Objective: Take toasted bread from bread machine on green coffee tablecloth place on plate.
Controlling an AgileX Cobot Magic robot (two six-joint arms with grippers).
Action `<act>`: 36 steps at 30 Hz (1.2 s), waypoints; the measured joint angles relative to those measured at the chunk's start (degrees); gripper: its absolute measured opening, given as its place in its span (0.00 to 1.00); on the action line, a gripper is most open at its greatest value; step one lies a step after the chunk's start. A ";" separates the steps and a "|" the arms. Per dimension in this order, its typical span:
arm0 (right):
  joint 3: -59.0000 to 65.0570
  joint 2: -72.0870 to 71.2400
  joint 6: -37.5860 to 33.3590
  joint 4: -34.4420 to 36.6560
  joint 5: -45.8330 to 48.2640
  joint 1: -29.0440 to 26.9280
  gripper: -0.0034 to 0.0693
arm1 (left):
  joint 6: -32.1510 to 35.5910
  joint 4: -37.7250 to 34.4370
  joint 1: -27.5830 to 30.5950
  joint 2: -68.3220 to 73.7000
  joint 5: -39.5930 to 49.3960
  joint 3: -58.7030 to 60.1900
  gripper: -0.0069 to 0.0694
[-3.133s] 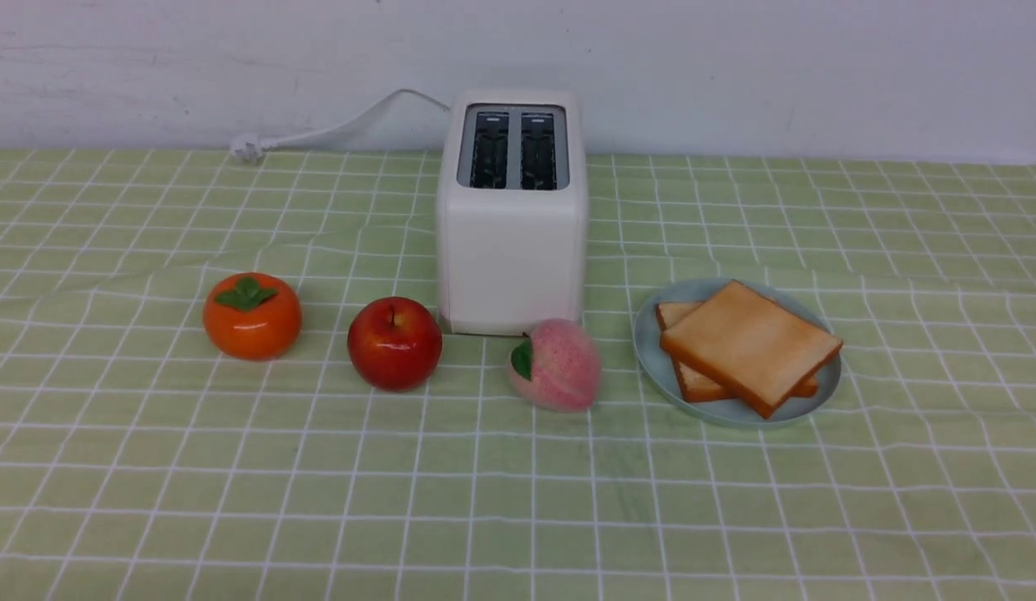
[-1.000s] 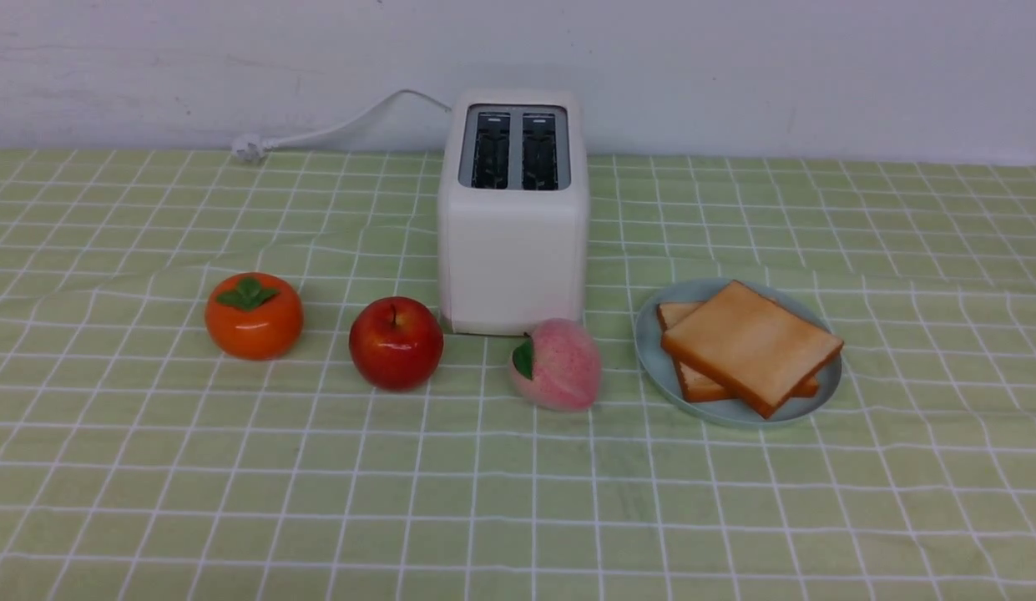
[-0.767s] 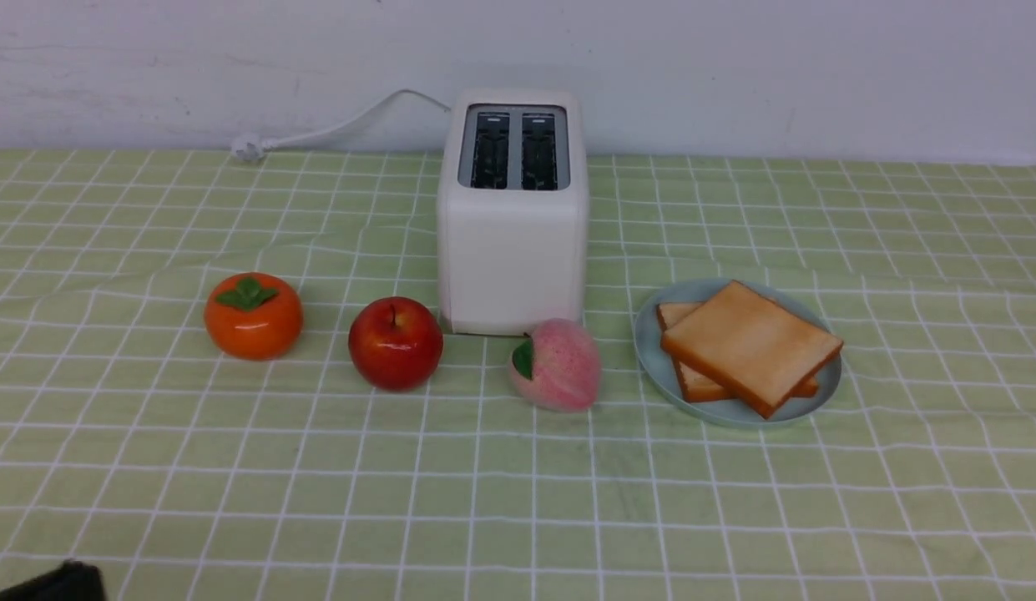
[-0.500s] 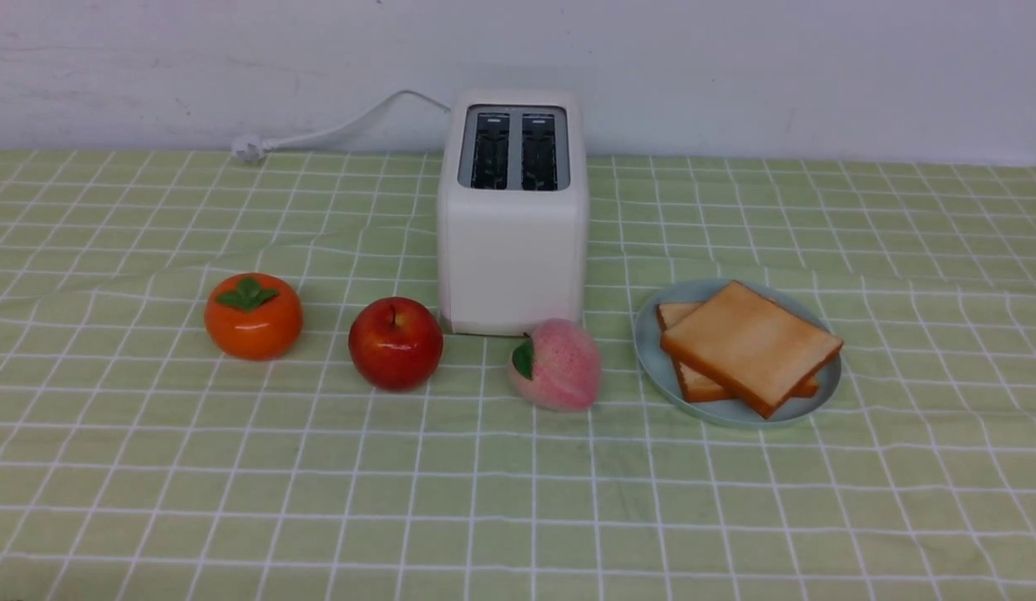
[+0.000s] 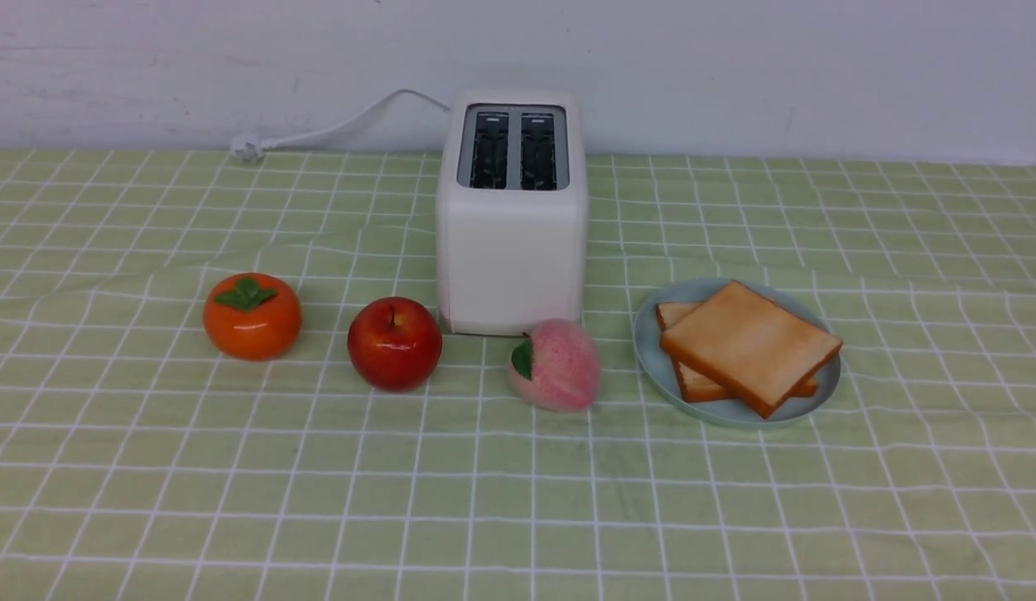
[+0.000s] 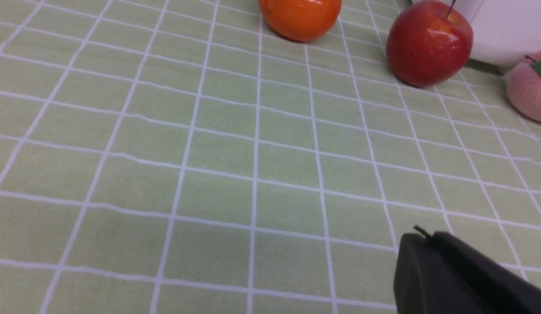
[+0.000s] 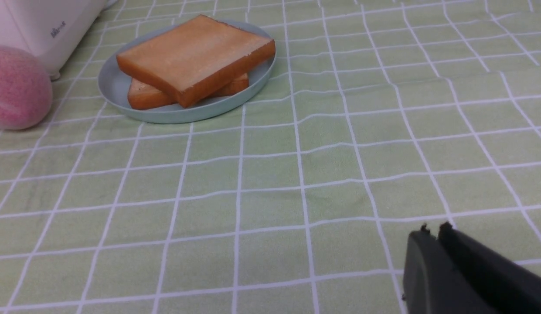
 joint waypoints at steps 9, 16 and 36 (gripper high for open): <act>0.00 0.00 0.00 0.00 0.00 0.00 0.11 | -0.08 0.00 0.00 0.00 0.00 0.00 0.07; 0.00 0.00 0.00 0.00 0.00 0.00 0.12 | -0.08 0.00 0.00 0.00 -0.05 0.00 0.07; 0.00 0.00 0.00 0.00 0.00 0.00 0.15 | -0.08 -0.06 0.00 0.00 -0.05 0.00 0.08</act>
